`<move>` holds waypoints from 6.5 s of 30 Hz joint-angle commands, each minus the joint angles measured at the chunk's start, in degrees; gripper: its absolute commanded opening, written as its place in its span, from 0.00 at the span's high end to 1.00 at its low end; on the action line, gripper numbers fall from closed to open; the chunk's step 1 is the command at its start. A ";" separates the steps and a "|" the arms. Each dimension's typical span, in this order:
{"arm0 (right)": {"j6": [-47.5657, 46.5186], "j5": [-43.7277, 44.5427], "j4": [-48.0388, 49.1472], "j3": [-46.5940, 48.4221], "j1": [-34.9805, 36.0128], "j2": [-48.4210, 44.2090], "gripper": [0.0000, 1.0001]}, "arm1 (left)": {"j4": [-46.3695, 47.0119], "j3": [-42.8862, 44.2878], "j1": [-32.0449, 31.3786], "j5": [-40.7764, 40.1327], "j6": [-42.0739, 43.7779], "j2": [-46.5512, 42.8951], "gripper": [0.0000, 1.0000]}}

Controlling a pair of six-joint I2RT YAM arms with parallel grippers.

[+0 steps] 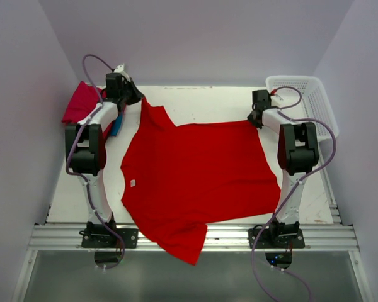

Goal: Fold and stack the t-shirts
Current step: Grap the side of the flattened tshirt furthest away from the robot with both arms, then fold the flattened tshirt in 1/3 of the way

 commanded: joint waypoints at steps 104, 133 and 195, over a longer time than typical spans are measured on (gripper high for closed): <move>-10.92 2.60 -7.76 -24.80 -0.45 -28.88 1.00 | -34.00 -41.71 -6.96 -13.32 4.94 -68.48 1.00; -9.78 0.05 -7.49 -28.23 -0.36 -28.00 0.47 | -34.09 -43.91 -7.05 -12.79 3.28 -70.32 0.30; -12.33 -11.46 -2.66 -15.31 2.02 -12.18 1.00 | 11.43 -43.21 -7.93 -13.76 -6.75 -15.66 1.00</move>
